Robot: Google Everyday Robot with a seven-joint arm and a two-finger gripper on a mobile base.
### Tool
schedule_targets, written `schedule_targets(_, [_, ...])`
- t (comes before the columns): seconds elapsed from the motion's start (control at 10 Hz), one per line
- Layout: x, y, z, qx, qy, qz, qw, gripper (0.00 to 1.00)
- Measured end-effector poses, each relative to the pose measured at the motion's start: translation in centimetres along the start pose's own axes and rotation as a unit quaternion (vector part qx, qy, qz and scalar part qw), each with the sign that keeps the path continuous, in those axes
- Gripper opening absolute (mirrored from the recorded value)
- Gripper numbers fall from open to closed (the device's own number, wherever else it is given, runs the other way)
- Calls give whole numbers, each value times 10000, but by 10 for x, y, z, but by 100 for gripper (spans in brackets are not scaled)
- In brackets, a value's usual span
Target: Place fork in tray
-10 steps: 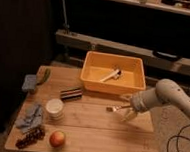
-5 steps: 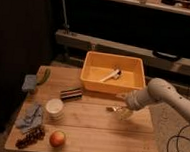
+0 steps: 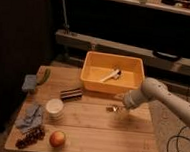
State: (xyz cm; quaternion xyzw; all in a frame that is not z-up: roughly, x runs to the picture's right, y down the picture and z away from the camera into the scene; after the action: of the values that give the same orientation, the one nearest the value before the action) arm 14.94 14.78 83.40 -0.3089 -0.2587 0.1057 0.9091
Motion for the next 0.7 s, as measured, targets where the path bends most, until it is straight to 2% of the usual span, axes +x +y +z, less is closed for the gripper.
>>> schedule_targets(0.4, [12,-22,10,-124,-3,127,9998,80])
schedule_targets(0.7, [27,-34,11,-225,-87,268,9994,80])
